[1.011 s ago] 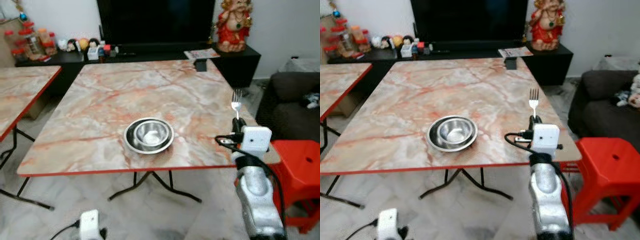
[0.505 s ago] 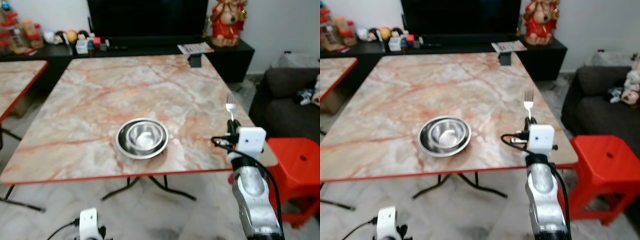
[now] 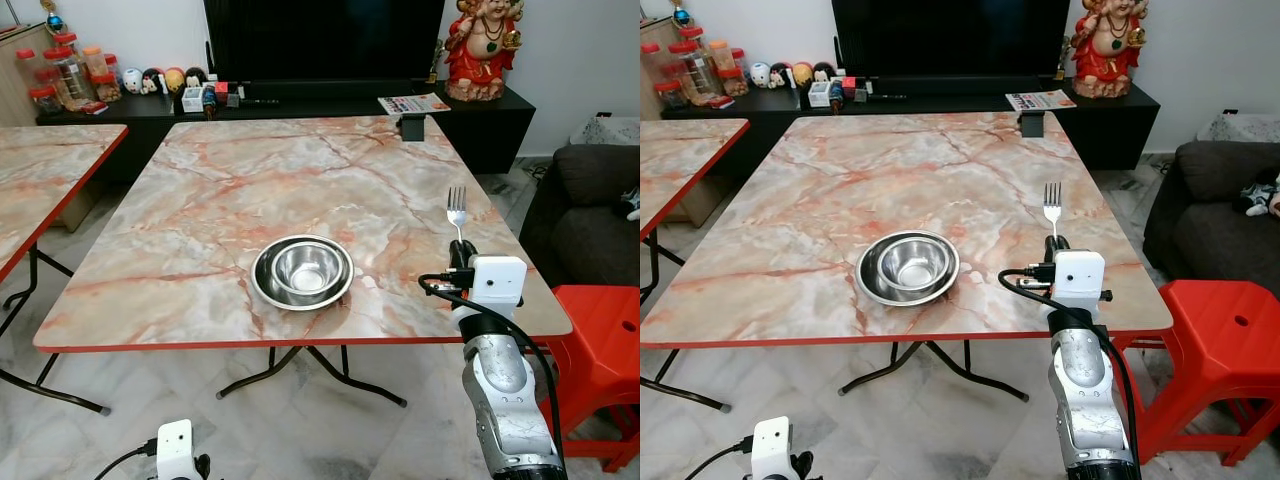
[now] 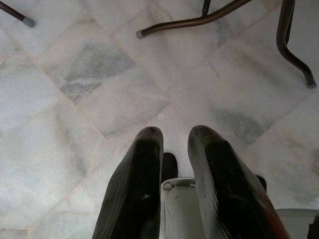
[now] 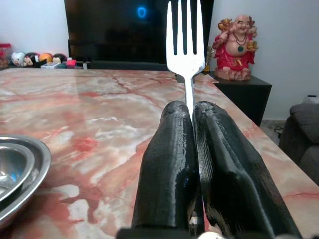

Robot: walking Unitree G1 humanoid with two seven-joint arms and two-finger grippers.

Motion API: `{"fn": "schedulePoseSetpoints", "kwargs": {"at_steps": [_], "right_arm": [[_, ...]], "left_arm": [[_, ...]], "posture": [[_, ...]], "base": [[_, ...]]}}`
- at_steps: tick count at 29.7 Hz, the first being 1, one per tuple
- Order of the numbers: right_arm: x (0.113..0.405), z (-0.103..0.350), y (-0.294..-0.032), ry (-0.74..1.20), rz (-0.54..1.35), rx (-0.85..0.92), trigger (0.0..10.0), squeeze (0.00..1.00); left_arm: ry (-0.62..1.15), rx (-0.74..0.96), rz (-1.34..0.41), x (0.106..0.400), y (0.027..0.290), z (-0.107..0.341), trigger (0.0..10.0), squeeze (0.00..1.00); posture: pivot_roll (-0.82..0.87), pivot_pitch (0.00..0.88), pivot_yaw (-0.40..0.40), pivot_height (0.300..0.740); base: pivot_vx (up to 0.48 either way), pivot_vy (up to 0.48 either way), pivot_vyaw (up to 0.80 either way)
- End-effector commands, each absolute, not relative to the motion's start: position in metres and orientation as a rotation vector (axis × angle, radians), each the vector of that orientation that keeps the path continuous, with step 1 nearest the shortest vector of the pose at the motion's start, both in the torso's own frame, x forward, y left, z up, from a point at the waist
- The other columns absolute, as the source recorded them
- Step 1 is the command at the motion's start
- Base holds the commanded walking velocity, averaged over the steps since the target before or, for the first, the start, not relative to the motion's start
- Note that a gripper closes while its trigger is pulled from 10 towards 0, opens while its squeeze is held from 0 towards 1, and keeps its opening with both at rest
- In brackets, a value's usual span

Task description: Setting the table

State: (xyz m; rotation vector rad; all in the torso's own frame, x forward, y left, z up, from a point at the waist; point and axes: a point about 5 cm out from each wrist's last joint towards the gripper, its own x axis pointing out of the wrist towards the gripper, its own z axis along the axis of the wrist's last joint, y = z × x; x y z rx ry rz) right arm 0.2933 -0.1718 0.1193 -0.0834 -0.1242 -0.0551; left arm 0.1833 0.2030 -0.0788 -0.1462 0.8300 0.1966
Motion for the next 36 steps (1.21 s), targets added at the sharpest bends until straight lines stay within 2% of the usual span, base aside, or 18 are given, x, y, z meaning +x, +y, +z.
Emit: {"fn": "schedulePoseSetpoints", "kwargs": {"at_steps": [1, 6, 15, 25, 27, 36], "right_arm": [[0.296, 0.118, -0.171, -0.111, -0.048, -0.080, 10.0, 0.00], [0.295, 0.097, -0.162, 0.007, -0.007, -0.060, 10.0, 0.00], [0.299, 0.091, -0.146, 0.071, 0.014, -0.023, 10.0, 0.00], [0.306, 0.081, -0.143, 0.157, -0.009, 0.000, 10.0, 0.00], [0.312, 0.072, -0.141, 0.223, -0.015, 0.033, 10.0, 0.00], [0.327, 0.064, -0.128, 0.299, 0.010, 0.036, 10.0, 0.00]], "left_arm": [[0.842, -0.148, 0.211, 0.182, 0.204, -0.080, 10.0, 0.00], [0.843, -0.146, 0.212, 0.182, 0.204, -0.080, 10.0, 0.00], [0.844, -0.147, 0.223, 0.181, 0.207, -0.080, 10.0, 0.00], [0.850, -0.145, 0.227, 0.178, 0.208, -0.081, 10.0, 0.00], [0.848, -0.139, 0.228, 0.178, 0.209, -0.081, 10.0, 0.00], [0.850, -0.135, 0.231, 0.177, 0.211, -0.081, 10.0, 0.00]], "posture": [[-0.08, 0.000, 0.008, 0.740], [-0.07, 0.000, 0.003, 0.740], [-0.07, 0.000, 0.001, 0.740], [-0.06, 0.000, 0.000, 0.740], [-0.06, 0.000, 0.000, 0.740], [-0.05, 0.000, 0.000, 0.740]], "base": [[0.000, 0.000, 0.00], [0.000, 0.000, 0.00], [0.000, 0.000, 0.00], [0.000, 0.000, 0.00], [0.000, 0.000, 0.00], [0.000, 0.000, 0.00]]}}
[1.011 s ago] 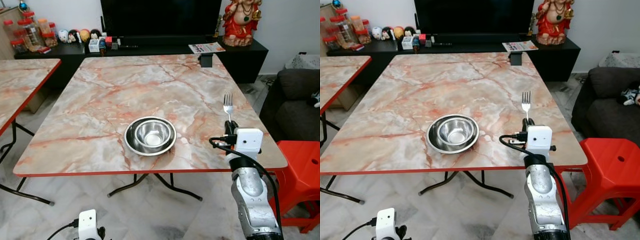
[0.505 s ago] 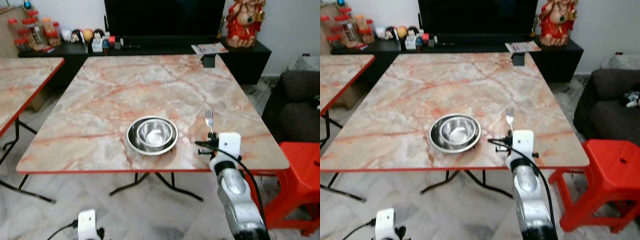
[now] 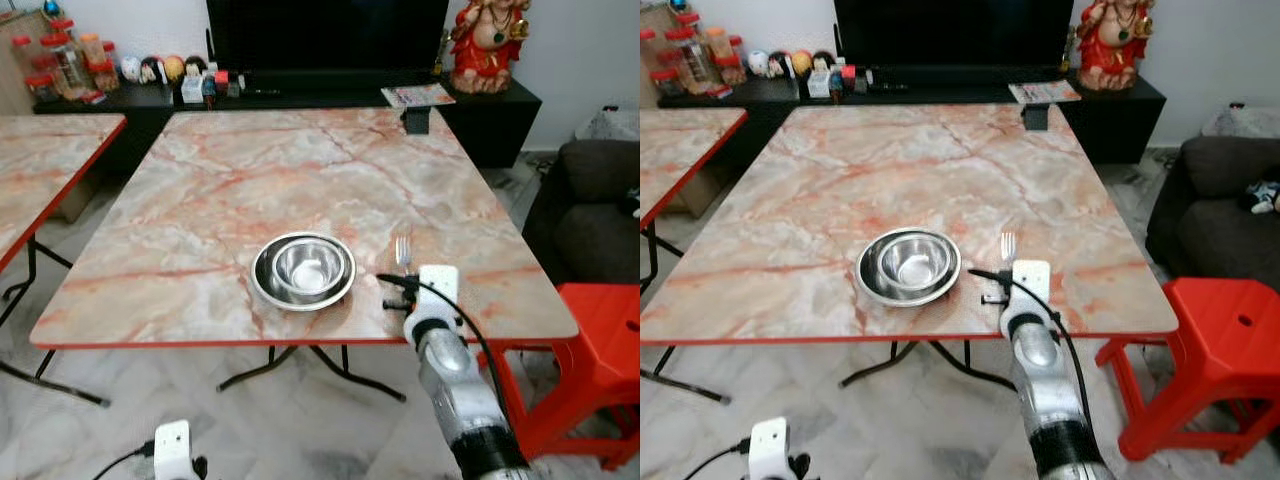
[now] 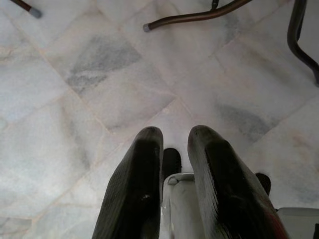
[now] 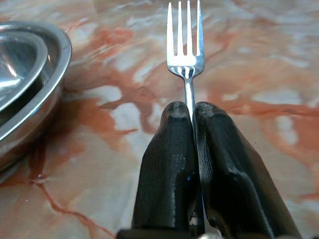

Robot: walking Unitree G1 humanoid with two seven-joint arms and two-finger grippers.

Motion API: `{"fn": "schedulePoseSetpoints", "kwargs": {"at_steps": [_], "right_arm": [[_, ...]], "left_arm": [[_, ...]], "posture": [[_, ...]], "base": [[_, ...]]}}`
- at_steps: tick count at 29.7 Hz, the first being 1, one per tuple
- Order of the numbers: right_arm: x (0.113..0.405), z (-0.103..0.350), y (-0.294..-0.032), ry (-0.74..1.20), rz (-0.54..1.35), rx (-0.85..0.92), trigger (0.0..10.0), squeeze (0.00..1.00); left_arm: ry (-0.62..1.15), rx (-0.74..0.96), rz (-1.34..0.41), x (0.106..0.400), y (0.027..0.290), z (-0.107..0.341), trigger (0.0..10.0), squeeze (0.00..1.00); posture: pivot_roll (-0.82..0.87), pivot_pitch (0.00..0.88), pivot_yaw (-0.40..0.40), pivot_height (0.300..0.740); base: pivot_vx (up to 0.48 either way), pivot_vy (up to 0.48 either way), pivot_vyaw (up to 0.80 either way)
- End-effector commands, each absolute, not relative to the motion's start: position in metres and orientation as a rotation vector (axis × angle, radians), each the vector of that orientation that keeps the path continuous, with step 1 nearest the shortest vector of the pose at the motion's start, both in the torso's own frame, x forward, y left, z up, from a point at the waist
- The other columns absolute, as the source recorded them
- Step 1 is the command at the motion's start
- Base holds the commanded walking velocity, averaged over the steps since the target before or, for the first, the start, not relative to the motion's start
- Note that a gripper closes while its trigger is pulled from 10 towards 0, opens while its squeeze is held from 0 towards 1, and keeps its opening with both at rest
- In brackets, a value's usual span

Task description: Setting the table

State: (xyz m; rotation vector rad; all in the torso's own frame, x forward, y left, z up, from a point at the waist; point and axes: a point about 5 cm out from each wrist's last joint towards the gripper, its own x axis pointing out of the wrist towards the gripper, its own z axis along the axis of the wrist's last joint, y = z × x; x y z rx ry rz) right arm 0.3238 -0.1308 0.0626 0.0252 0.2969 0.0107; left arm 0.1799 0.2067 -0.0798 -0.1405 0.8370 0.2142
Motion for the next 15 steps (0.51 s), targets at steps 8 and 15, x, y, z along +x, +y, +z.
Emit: {"fn": "schedulePoseSetpoints", "kwargs": {"at_steps": [8, 15], "right_arm": [[0.344, 0.072, -0.123, 0.307, 0.003, 0.036, 10.0, 0.00], [0.350, 0.071, -0.122, 0.346, -0.006, 0.015, 10.0, 0.00]], "left_arm": [[0.850, -0.135, 0.241, 0.175, 0.213, -0.081, 10.0, 0.00], [0.853, -0.138, 0.244, 0.175, 0.213, -0.081, 10.0, 0.00]], "posture": [[-0.05, 0.000, 0.000, 0.740], [-0.04, 0.000, -0.004, 0.740]], "base": [[0.000, 0.000, 0.00], [0.000, 0.000, 0.00]]}}
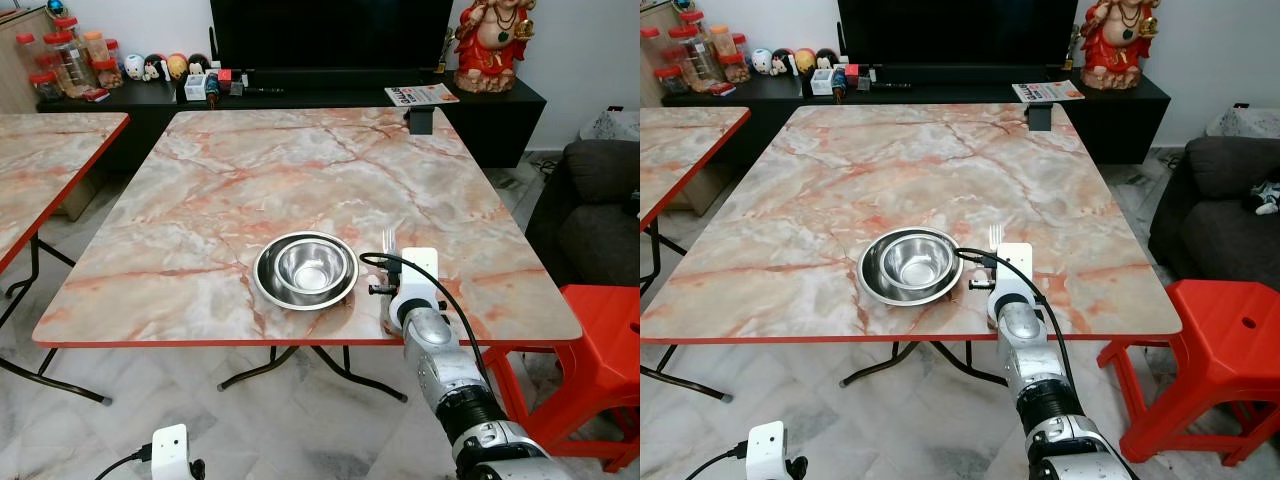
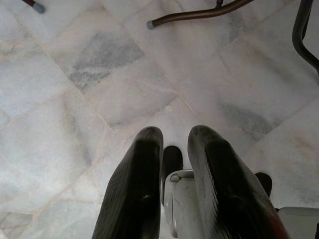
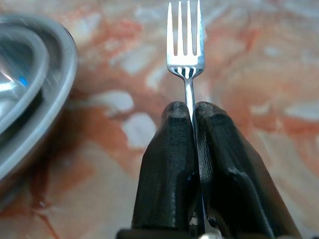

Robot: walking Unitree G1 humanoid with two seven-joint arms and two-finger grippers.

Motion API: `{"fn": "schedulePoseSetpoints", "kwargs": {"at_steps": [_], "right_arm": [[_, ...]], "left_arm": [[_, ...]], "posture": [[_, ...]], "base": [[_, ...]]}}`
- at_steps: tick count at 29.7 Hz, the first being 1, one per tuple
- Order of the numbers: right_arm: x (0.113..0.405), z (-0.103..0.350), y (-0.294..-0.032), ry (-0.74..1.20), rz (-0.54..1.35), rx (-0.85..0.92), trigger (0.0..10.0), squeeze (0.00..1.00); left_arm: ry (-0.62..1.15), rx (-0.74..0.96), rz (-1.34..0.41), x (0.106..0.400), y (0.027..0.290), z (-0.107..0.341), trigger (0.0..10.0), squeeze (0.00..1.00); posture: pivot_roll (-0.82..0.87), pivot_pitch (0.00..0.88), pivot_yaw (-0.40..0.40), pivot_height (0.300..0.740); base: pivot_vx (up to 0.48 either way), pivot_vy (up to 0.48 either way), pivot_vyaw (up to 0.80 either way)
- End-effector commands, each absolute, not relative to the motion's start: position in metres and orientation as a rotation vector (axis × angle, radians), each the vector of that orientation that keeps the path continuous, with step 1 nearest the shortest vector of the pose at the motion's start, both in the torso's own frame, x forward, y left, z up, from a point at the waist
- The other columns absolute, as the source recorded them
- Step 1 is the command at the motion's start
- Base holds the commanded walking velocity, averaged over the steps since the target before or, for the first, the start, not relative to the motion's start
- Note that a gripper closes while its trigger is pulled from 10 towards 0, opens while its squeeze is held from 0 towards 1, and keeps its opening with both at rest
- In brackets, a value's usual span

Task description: Setting the table

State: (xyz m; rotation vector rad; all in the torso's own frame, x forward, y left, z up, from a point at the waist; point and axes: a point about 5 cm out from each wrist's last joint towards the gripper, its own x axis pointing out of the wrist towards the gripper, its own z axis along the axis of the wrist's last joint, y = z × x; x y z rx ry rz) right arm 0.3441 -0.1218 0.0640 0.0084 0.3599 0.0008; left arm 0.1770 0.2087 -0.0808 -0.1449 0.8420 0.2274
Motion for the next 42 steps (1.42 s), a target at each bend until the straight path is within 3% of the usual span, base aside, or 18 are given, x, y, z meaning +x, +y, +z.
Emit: {"fn": "schedulePoseSetpoints", "kwargs": {"at_steps": [1, 42], "right_arm": [[0.350, 0.070, -0.122, 0.348, -0.007, 0.018, 10.0, 0.00], [0.351, 0.059, -0.118, 0.404, 0.036, 0.032, 10.0, 0.00]], "left_arm": [[0.853, -0.138, 0.244, 0.175, 0.213, -0.081, 10.0, 0.00], [0.864, -0.141, 0.268, 0.169, 0.216, -0.083, 10.0, 0.00]], "posture": [[-0.04, 0.000, -0.004, 0.740], [-0.03, 0.000, -0.016, 0.740]], "base": [[0.000, 0.000, 0.00], [0.000, 0.000, 0.00]]}}
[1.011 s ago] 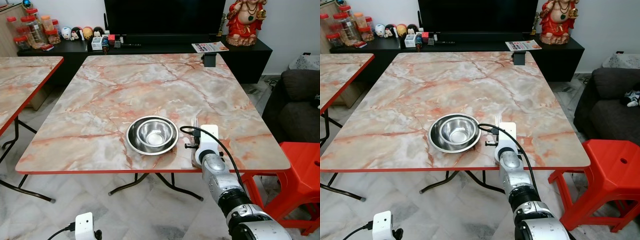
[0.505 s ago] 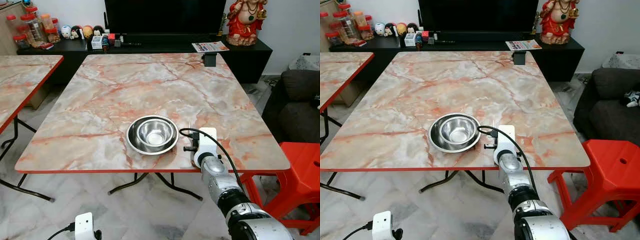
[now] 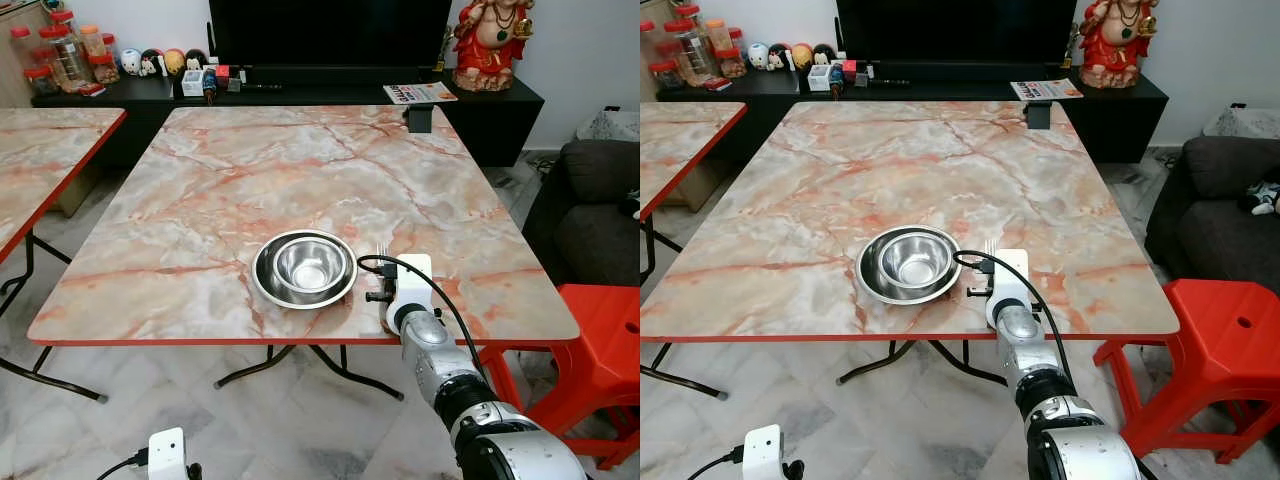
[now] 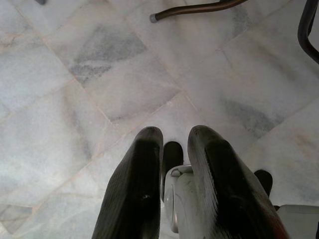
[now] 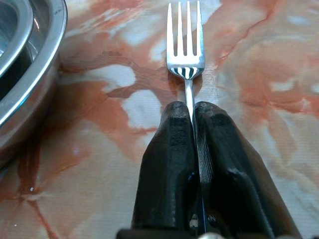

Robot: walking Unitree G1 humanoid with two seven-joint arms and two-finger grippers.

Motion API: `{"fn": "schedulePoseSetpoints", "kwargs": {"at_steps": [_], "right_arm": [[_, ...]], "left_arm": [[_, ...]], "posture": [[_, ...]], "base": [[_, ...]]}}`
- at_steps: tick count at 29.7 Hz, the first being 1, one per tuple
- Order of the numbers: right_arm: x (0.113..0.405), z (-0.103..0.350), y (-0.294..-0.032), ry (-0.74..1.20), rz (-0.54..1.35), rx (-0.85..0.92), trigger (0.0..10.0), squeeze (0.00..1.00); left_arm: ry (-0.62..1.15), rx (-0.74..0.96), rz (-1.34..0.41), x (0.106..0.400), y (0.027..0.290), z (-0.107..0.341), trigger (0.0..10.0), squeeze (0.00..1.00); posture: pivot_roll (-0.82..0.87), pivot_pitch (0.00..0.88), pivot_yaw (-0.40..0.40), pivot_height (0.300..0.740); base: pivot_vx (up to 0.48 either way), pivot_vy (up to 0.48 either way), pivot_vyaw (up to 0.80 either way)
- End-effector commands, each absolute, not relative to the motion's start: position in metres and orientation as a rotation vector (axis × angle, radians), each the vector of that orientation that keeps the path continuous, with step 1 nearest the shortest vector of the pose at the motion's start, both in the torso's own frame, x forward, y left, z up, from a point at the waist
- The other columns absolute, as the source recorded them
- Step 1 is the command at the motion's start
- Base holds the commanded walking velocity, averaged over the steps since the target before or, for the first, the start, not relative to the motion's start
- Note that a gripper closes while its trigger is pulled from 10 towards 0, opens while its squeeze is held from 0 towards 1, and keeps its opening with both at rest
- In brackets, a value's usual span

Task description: Setting the table

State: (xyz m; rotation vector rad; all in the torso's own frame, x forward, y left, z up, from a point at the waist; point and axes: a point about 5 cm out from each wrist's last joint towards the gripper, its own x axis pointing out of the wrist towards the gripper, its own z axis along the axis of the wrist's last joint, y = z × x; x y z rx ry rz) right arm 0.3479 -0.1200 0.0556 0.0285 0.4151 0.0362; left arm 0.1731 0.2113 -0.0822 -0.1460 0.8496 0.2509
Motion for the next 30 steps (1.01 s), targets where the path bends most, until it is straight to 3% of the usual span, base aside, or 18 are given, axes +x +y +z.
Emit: {"fn": "schedulePoseSetpoints", "kwargs": {"at_steps": [1, 2, 3, 4, 5, 6, 7, 10, 14, 15, 16, 17, 19, 20, 22, 23, 30], "right_arm": [[0.3506, 0.0592, -0.1183, 0.404, 0.036, 0.032, 10.0, 0.00], [0.3505, 0.0592, -0.1184, 0.404, 0.036, 0.032, 10.0, 0.00], [0.3506, 0.0592, -0.1184, 0.404, 0.035, 0.032, 10.0, 0.07], [0.3506, 0.0592, -0.1185, 0.404, 0.034, 0.032, 10.0, 0.24], [0.3506, 0.0592, -0.1187, 0.404, 0.033, 0.033, 10.0, 0.35], [0.3506, 0.0592, -0.1187, 0.404, 0.033, 0.033, 10.0, 0.35], [0.3506, 0.0591, -0.1187, 0.404, 0.032, 0.032, 10.0, 0.45], [0.3505, 0.0589, -0.1187, 0.404, 0.032, 0.031, 10.0, 0.44], [0.3504, 0.0587, -0.1184, 0.405, 0.038, 0.032, 10.0, 0.49], [0.3504, 0.0588, -0.1182, 0.405, 0.039, 0.031, 10.0, 0.89], [0.3504, 0.0587, -0.1182, 0.405, 0.038, 0.031, 10.0, 0.98], [0.3504, 0.0586, -0.1185, 0.405, 0.034, 0.028, 10.0, 0.92], [0.3504, 0.0586, -0.1186, 0.405, 0.032, 0.027, 10.0, 0.92], [0.3503, 0.0585, -0.1190, 0.406, 0.030, 0.028, 10.0, 0.68], [0.3503, 0.0584, -0.1193, 0.406, 0.028, 0.029, 10.0, 0.68], [0.3503, 0.0583, -0.1194, 0.407, 0.027, 0.029, 10.0, 0.00], [0.3501, 0.0580, -0.1196, 0.408, 0.028, 0.035, 10.0, 0.00]], "left_arm": [[0.864, -0.141, 0.268, 0.1687, 0.2160, -0.0835, 10.0, 0.00], [0.865, -0.140, 0.268, 0.1685, 0.2162, -0.0835, 10.0, 0.00], [0.865, -0.139, 0.268, 0.1684, 0.2164, -0.0835, 10.0, 0.00], [0.865, -0.139, 0.268, 0.1684, 0.2165, -0.0835, 10.0, 0.00], [0.865, -0.139, 0.269, 0.1681, 0.2167, -0.0836, 10.0, 0.00], [0.865, -0.139, 0.269, 0.1681, 0.2167, -0.0836, 10.0, 0.00], [0.866, -0.138, 0.269, 0.1680, 0.2168, -0.0836, 10.0, 0.00], [0.867, -0.137, 0.268, 0.1678, 0.2170, -0.0837, 10.0, 0.00], [0.867, -0.137, 0.267, 0.1679, 0.2167, -0.0837, 10.0, 0.00], [0.867, -0.137, 0.267, 0.1680, 0.2166, -0.0837, 10.0, 0.00], [0.867, -0.137, 0.267, 0.1682, 0.2164, -0.0836, 10.0, 0.00], [0.866, -0.138, 0.267, 0.1684, 0.2161, -0.0836, 10.0, 0.00], [0.866, -0.139, 0.267, 0.1685, 0.2161, -0.0836, 10.0, 0.00], [0.865, -0.140, 0.268, 0.1684, 0.2159, -0.0836, 10.0, 0.00], [0.865, -0.141, 0.269, 0.1683, 0.2158, -0.0837, 10.0, 0.00], [0.865, -0.141, 0.269, 0.1683, 0.2157, -0.0837, 10.0, 0.00], [0.864, -0.143, 0.271, 0.1683, 0.2151, -0.0838, 10.0, 0.00]], "posture": [[-0.03, 0.000, -0.016, 0.740], [-0.03, 0.000, -0.016, 0.740], [-0.03, 0.000, -0.015, 0.740], [-0.03, 0.000, -0.015, 0.740], [-0.03, 0.000, -0.015, 0.740], [-0.03, 0.000, -0.015, 0.740], [-0.03, 0.000, -0.015, 0.740], [-0.02, 0.000, -0.016, 0.740], [-0.02, 0.000, -0.018, 0.740], [-0.02, 0.000, -0.018, 0.740], [-0.02, 0.000, -0.019, 0.740], [-0.02, 0.000, -0.019, 0.740], [-0.02, 0.000, -0.019, 0.740], [-0.02, 0.000, -0.021, 0.740], [-0.02, 0.000, -0.021, 0.740], [-0.02, 0.000, -0.021, 0.740], [-0.02, 0.000, -0.023, 0.740]], "base": [[0.000, 0.000, 0.00], [0.000, 0.000, 0.00], [0.000, 0.000, 0.00], [0.000, 0.000, 0.00], [0.000, 0.000, 0.00], [0.000, 0.000, 0.00], [0.000, 0.000, 0.00], [0.000, 0.000, 0.00], [0.000, 0.000, 0.00], [0.000, 0.000, 0.00], [0.000, 0.000, 0.00], [0.000, 0.000, 0.00], [0.000, 0.000, 0.00], [0.000, 0.000, 0.00], [0.000, 0.000, 0.00], [0.000, 0.000, 0.00], [0.000, 0.000, 0.00]]}}
